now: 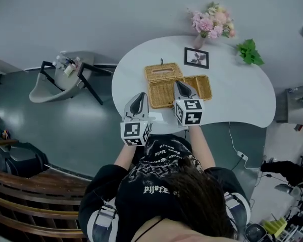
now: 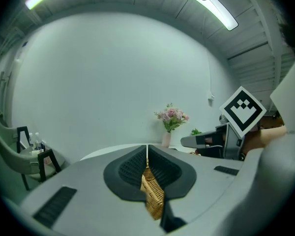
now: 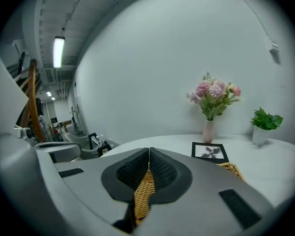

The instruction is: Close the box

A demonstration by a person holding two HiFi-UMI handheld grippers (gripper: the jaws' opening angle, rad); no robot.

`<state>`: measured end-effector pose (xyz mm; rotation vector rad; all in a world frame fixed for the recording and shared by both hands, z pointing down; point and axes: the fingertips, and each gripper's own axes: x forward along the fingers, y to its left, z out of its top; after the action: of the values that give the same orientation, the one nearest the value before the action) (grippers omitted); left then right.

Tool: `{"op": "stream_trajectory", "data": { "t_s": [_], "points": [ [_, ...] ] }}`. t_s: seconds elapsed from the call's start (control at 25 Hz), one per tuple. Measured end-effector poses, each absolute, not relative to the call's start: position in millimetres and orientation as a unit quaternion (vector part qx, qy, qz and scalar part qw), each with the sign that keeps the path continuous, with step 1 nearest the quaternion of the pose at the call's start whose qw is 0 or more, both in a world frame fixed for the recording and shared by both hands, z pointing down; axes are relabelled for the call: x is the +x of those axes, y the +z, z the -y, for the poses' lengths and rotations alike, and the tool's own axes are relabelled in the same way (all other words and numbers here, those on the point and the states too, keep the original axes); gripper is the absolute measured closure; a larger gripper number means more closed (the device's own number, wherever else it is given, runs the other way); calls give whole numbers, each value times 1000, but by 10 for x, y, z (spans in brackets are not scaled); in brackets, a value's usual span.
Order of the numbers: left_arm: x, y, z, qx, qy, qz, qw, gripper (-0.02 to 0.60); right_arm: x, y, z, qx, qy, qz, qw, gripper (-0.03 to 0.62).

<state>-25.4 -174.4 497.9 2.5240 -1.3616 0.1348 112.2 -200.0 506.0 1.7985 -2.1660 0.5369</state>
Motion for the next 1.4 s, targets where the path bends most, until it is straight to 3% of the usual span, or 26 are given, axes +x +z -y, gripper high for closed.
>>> {"op": "stream_trajectory", "data": {
  "t_s": [1.4],
  "points": [
    [-457,5140,1917,846,62,509,147,552,1075,5340,3219,499,305,758,288,568]
  ]
}}
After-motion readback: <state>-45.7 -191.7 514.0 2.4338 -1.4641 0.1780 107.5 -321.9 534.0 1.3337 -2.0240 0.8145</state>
